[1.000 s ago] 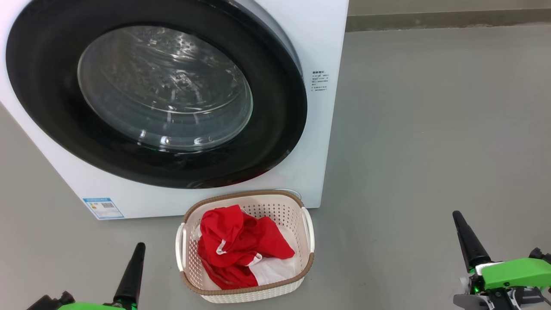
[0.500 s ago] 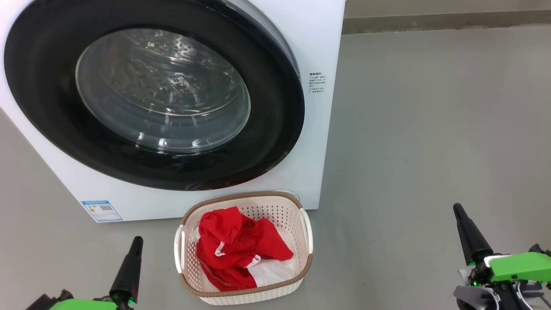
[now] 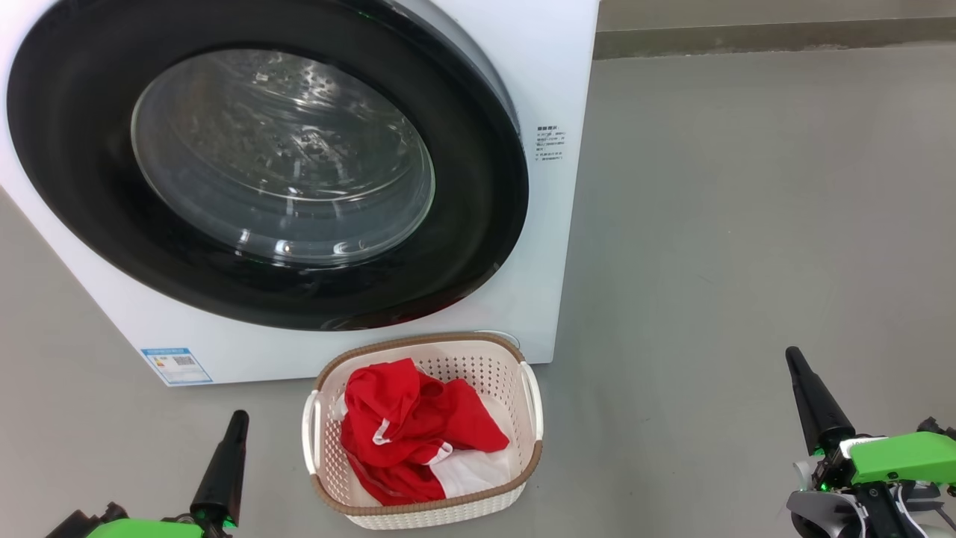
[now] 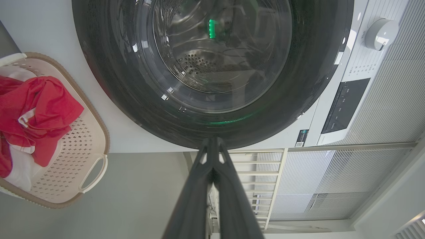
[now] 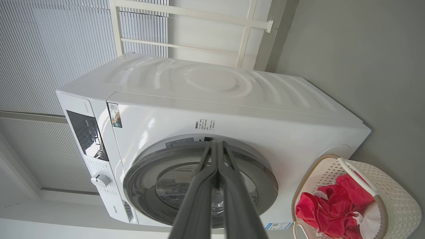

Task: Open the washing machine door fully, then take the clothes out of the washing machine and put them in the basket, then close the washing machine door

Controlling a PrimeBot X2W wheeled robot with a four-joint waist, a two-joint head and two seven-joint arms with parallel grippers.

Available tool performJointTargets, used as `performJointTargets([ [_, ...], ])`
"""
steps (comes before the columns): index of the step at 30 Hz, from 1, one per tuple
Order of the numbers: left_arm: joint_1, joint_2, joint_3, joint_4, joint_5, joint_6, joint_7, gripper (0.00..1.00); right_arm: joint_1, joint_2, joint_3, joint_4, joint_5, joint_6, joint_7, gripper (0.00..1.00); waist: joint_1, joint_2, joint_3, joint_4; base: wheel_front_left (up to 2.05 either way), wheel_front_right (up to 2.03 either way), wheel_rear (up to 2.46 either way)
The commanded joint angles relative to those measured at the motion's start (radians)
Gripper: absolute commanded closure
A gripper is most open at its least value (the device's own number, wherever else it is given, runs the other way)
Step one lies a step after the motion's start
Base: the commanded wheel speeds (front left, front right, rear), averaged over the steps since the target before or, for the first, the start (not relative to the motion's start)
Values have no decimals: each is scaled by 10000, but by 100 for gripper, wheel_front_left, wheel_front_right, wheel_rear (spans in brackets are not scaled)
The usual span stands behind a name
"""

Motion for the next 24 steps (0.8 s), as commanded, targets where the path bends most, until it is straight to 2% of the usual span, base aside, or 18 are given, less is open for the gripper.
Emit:
performJointTargets([
  [1, -399, 131, 359, -207, -14, 4, 43, 100, -407, -50, 144, -287, 41, 6, 42, 100, -1, -1, 0, 1, 0, 0, 0],
  [24, -403, 97, 407, -205, 26, 4, 82, 100, -410, -30, 115, -285, 18, 6, 65, 100, -1, -1, 0, 1, 0, 0, 0],
])
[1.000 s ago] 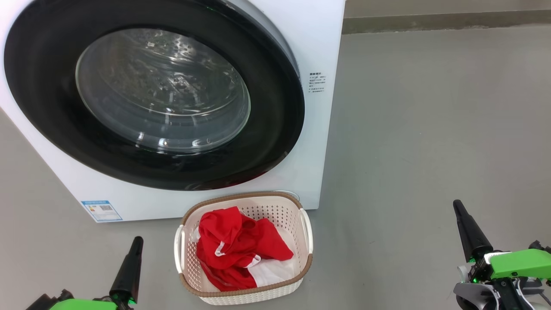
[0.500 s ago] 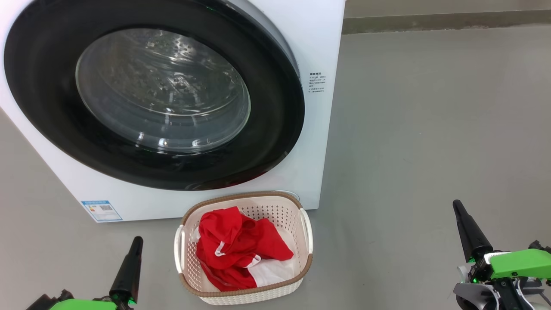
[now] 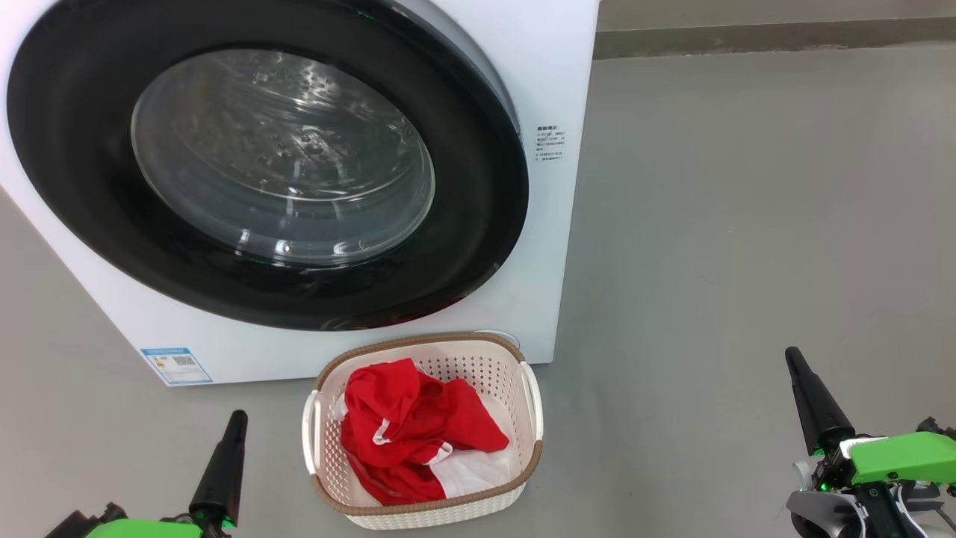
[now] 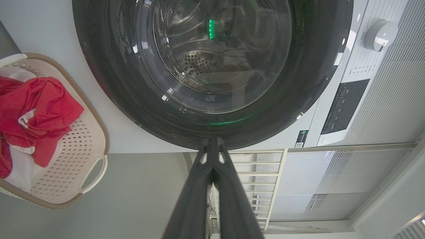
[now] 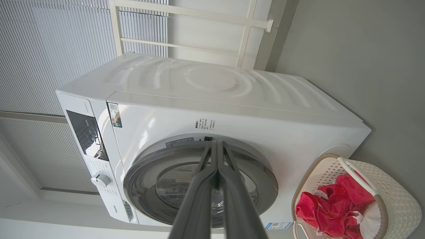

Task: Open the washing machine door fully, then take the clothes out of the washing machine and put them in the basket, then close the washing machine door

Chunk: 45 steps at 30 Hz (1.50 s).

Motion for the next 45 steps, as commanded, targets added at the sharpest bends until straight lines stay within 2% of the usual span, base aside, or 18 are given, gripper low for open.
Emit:
performJointTargets([
  [1, -402, 106, 372, -207, 26, 4, 74, 100, -410, -41, 128, -285, 19, 6, 27, 100, 0, -1, 0, 0, 0, 0, 0],
  [45, -407, 64, 432, -205, 76, 4, 122, 100, -414, -18, 94, -283, -10, 6, 55, 100, 0, -1, 0, 0, 0, 0, 0],
])
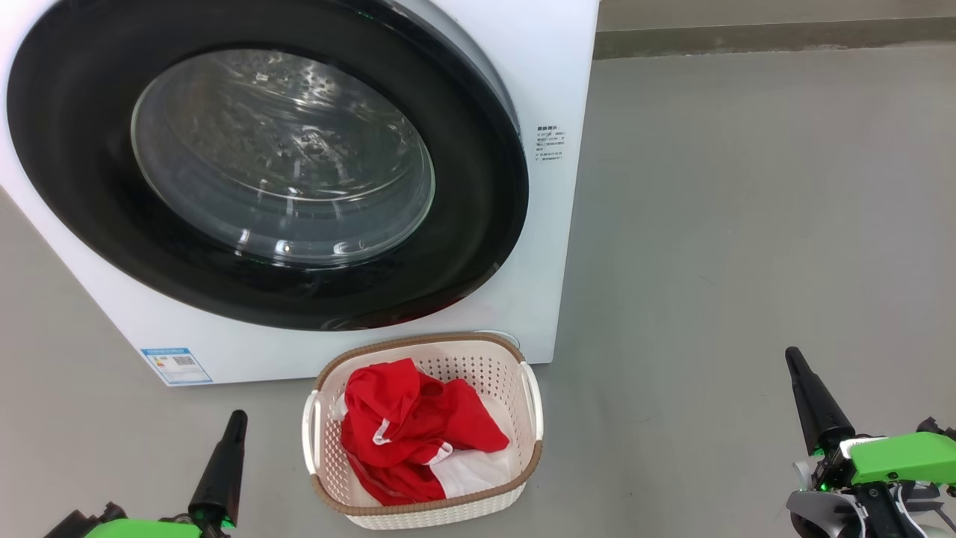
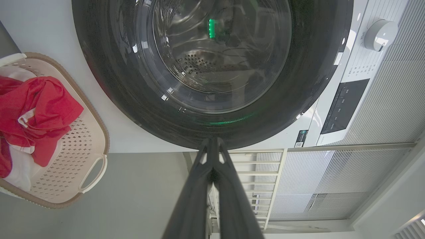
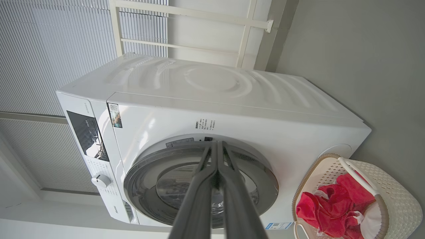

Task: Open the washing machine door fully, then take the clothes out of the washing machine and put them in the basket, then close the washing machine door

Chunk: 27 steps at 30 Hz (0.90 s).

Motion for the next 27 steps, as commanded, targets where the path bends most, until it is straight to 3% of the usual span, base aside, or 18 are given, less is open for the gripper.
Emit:
performJointTargets([
  [1, -407, 75, 382, -205, 73, 4, 40, 100, -414, -44, 118, -283, -8, 6, 53, 100, 0, -1, 0, 0, 0, 0, 0],
  [27, -409, 59, 404, -205, 91, 4, 58, 100, -415, -36, 106, -283, -18, 6, 63, 100, 0, -1, 0, 0, 0, 0, 0],
])
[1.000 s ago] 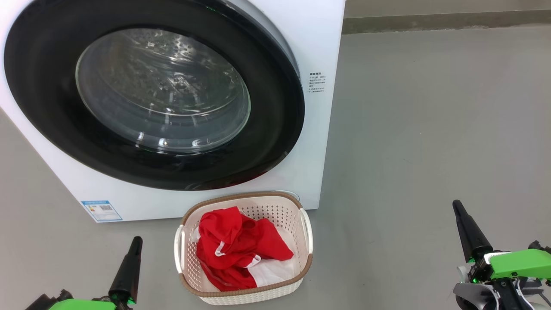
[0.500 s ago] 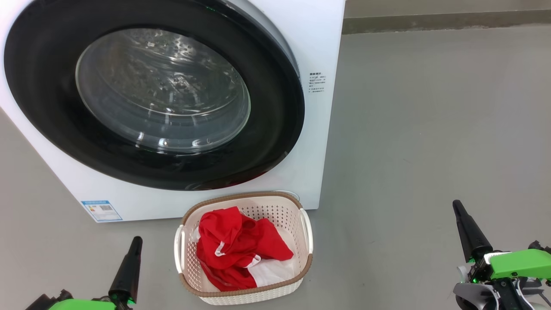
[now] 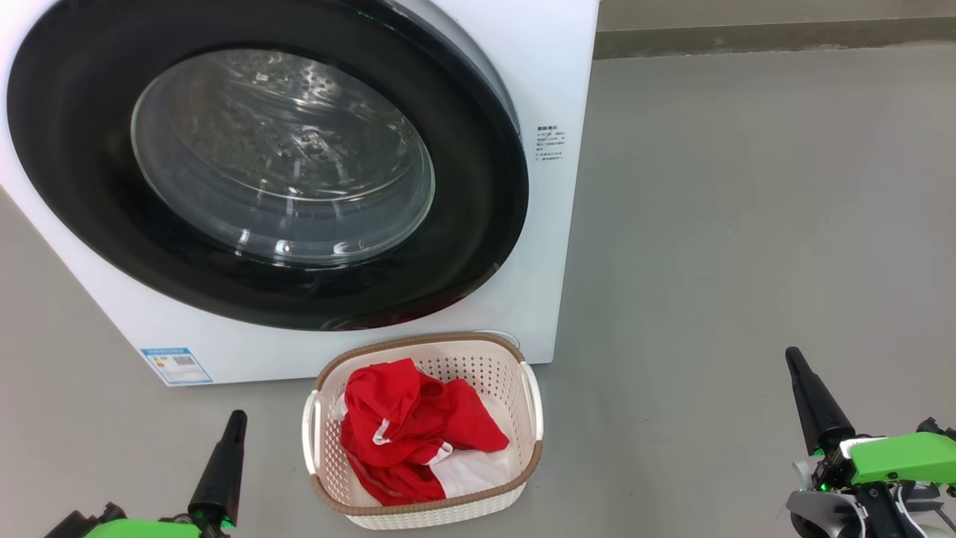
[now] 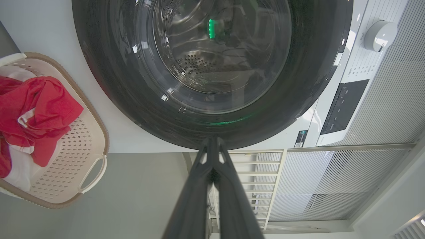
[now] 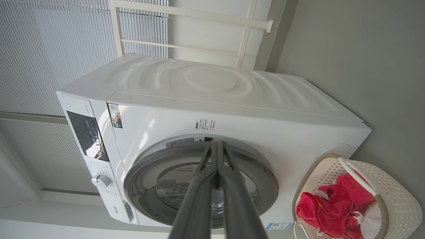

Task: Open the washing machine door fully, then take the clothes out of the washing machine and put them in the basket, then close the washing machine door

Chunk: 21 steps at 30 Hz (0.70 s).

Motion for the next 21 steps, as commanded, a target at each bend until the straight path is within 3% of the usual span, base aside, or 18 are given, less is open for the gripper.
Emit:
performJointTargets([
  [1, -409, 80, 378, -205, 92, 4, 49, 100, -415, -49, 123, -283, -7, 6, 61, 100, 0, 0, 0, 0, 0, 0, 0],
  [21, -410, 71, 390, -204, 102, 4, 59, 100, -416, -45, 116, -282, -12, 6, 67, 100, 0, 0, 0, 0, 0, 0, 0],
])
